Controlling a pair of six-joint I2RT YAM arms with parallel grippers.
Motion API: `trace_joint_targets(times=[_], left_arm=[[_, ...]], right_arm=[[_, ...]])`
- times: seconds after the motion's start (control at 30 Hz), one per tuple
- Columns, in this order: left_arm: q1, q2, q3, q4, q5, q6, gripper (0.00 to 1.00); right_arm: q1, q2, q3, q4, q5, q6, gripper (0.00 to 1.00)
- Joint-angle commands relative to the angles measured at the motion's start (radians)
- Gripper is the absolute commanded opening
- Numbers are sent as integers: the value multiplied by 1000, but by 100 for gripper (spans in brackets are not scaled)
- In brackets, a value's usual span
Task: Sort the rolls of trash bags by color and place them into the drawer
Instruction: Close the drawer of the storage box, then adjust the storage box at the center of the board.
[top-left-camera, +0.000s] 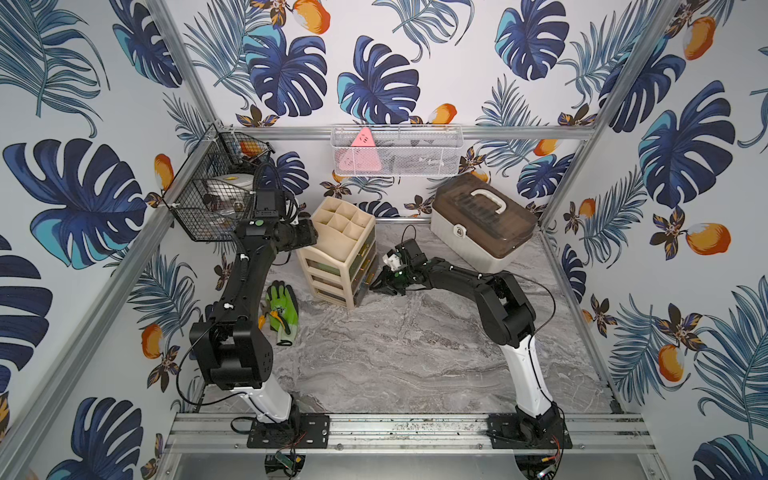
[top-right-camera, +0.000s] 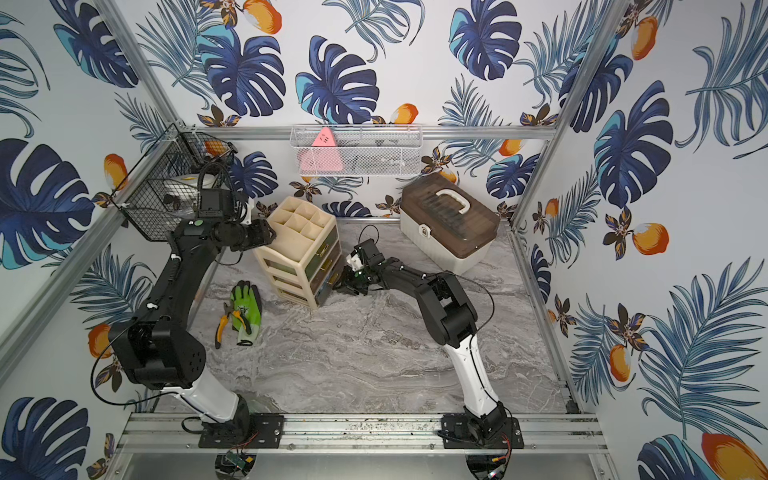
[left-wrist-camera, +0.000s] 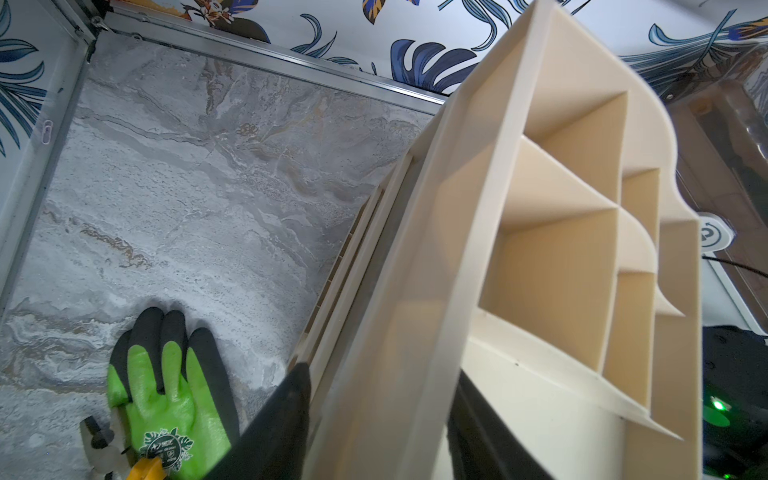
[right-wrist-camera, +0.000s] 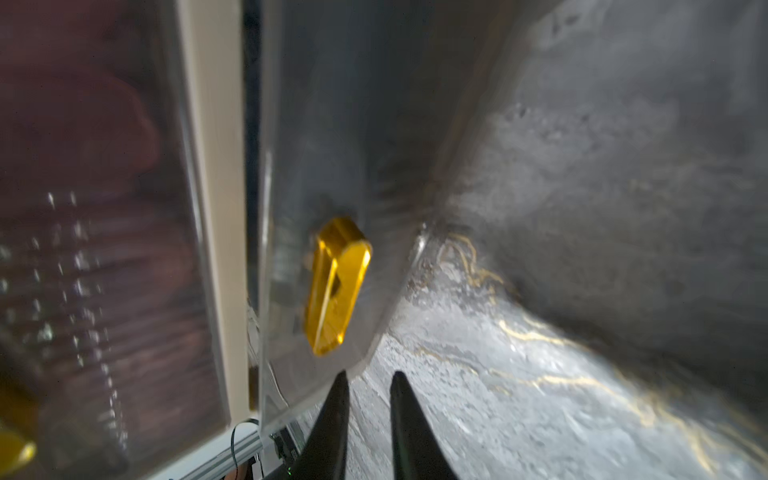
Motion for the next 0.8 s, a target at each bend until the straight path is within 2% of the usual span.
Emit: trace_joint_targets(times=[0.0,0.23,0.4,0.67,0.77], left_arm=[[-32,31,-21,-261,46,39,54],[-59,31,-36,-252,60,29,54],[-60,15,-26,-251,89,15,56],[-75,13,-44,-262,164,7,60],[-109,0,-56,-247,171,-9,68]], right_arm=[[5,44,76,-26,-16,32,21],[7,49,94,-19,-37,36,21],[-28,-40,-36,-54,-11,-25,24],[-147,-299,-262,-144,80,-183,37],[-155,-377,-297,-191,134,-247,46]])
